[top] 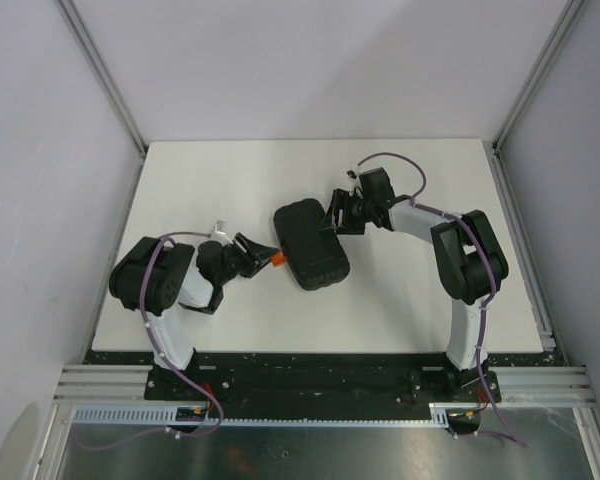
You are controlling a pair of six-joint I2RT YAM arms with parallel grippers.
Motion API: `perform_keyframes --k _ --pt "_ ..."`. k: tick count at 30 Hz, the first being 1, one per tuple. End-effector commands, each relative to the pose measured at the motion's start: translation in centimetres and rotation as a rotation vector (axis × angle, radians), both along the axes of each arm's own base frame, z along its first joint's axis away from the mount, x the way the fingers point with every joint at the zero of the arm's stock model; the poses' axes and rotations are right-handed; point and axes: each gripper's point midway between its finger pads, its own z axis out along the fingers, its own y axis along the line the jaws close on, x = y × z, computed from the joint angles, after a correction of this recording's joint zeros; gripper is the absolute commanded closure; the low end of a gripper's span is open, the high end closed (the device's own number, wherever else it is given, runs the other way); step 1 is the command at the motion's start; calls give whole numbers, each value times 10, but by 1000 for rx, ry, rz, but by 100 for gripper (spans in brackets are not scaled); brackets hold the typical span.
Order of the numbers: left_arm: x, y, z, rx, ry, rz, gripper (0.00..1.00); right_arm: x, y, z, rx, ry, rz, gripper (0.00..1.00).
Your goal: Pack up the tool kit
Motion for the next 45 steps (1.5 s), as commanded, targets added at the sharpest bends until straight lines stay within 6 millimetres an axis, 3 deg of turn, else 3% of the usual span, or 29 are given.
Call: perform_keyframes --k 1,4,13,21,31,38,45 --pt "0 -16 8 -21 -40 -67 46 -34 -23 -69 -184 164 -3 34" --pt "-1 -23 16 -55 -62 -87 47 -34 -23 -70 -184 165 -2 34" --pt "-5 -33 74 -155 -218 -120 46 -34 -26 -70 -186 165 -1 35" --pt "-1 -35 93 -185 -257 -117 53 -35 -26 -71 -188 169 5 35" --pt "4 -45 64 -157 -201 -131 50 -39 -28 -75 -198 184 16 36" --pt "-9 -22 54 -74 -172 -39 42 -40 -31 -77 -207 188 17 36" --pt "-25 4 5 74 19 61 25 -41 -32 -78 -211 193 20 35"
